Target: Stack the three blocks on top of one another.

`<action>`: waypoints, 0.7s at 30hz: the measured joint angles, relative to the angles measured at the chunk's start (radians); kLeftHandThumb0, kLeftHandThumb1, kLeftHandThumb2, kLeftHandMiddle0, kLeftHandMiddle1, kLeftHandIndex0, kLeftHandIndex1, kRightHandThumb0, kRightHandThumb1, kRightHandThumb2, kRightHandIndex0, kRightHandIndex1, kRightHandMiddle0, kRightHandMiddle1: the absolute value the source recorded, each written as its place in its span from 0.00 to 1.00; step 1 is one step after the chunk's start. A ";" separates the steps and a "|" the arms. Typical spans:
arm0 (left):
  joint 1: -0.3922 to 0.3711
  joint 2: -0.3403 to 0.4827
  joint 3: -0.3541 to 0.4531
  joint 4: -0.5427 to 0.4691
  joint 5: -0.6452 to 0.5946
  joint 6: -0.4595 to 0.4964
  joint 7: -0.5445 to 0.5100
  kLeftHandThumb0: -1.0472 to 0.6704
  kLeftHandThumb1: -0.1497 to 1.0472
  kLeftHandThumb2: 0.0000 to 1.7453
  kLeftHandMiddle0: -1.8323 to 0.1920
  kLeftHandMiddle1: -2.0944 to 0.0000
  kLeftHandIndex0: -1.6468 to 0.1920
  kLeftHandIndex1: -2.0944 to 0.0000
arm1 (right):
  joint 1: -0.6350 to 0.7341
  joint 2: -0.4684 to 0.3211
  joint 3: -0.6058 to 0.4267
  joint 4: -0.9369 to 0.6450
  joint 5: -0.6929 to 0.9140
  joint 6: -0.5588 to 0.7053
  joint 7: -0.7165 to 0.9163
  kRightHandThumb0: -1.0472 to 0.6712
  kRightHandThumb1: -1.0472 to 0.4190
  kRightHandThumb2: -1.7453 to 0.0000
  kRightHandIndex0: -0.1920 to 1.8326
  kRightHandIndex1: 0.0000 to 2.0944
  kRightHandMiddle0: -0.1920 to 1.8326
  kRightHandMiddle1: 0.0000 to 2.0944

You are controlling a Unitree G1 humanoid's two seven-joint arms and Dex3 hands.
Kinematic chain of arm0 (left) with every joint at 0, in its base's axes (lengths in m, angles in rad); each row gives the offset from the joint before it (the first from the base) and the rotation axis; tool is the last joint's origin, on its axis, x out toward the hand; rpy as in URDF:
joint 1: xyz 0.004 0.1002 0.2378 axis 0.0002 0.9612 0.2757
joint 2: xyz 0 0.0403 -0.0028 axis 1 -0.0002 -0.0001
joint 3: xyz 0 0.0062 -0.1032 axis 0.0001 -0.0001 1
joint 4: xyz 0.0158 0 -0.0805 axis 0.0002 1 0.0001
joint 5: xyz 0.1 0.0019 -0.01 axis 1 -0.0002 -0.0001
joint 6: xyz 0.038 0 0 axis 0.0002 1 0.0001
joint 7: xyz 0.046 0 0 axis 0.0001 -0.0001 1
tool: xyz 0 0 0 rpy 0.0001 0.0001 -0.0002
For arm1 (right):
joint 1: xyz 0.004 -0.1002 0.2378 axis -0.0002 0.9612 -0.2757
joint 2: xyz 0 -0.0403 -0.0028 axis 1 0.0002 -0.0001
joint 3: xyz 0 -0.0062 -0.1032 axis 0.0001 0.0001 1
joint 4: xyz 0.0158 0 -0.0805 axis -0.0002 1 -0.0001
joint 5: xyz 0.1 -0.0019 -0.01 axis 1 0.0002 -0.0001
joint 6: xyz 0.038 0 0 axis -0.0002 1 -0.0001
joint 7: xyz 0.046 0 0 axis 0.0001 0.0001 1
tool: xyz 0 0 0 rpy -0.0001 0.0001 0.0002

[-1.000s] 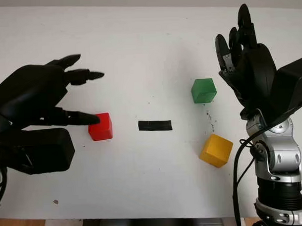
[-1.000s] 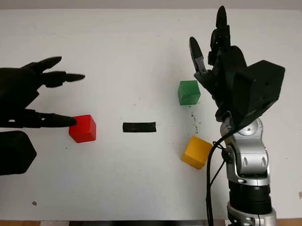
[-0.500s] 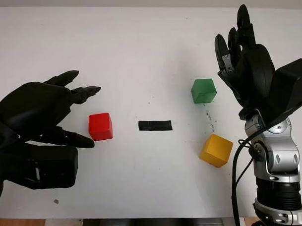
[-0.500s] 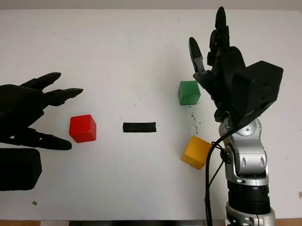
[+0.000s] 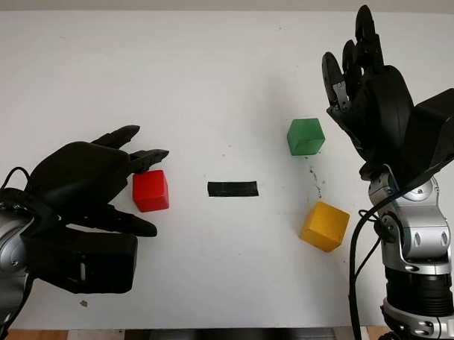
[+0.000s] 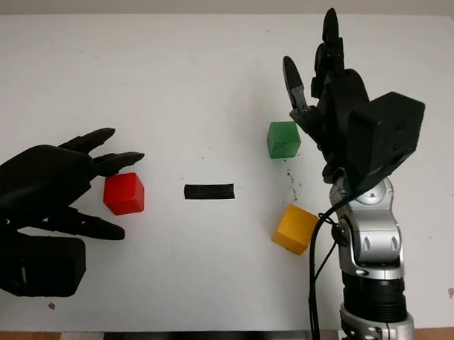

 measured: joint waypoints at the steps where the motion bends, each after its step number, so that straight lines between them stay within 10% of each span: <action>1: 0.000 -0.004 -0.009 0.003 0.021 -0.001 0.009 0.06 0.98 0.03 0.90 0.97 0.70 0.95 | 0.000 0.000 0.000 0.000 0.001 0.000 0.001 0.24 0.00 0.72 0.00 0.00 0.00 0.00; 5: 0.000 -0.021 -0.033 0.008 0.101 -0.005 0.048 0.07 0.98 0.03 0.86 0.96 0.64 0.91 | 0.000 0.000 0.000 0.000 0.001 0.000 0.006 0.25 0.00 0.72 0.00 0.00 0.00 0.00; 8: 0.000 -0.037 -0.042 0.009 0.170 0.000 0.070 0.07 0.99 0.03 0.85 0.97 0.81 0.59 | 0.000 0.000 -0.001 0.000 0.001 0.000 0.007 0.25 0.00 0.72 0.00 0.00 0.00 0.00; 11: 0.000 -0.058 -0.061 0.009 0.231 0.018 0.069 0.09 0.99 0.03 0.84 0.97 0.84 0.50 | 0.000 0.000 -0.004 0.000 0.005 0.000 0.007 0.25 0.00 0.72 0.00 0.00 0.00 0.00; 21: 0.000 -0.101 -0.075 0.006 0.319 0.023 0.061 0.10 0.99 0.03 0.81 0.96 0.82 0.43 | 0.000 0.000 -0.006 0.000 0.015 0.000 0.009 0.25 0.00 0.72 0.00 0.00 0.00 0.00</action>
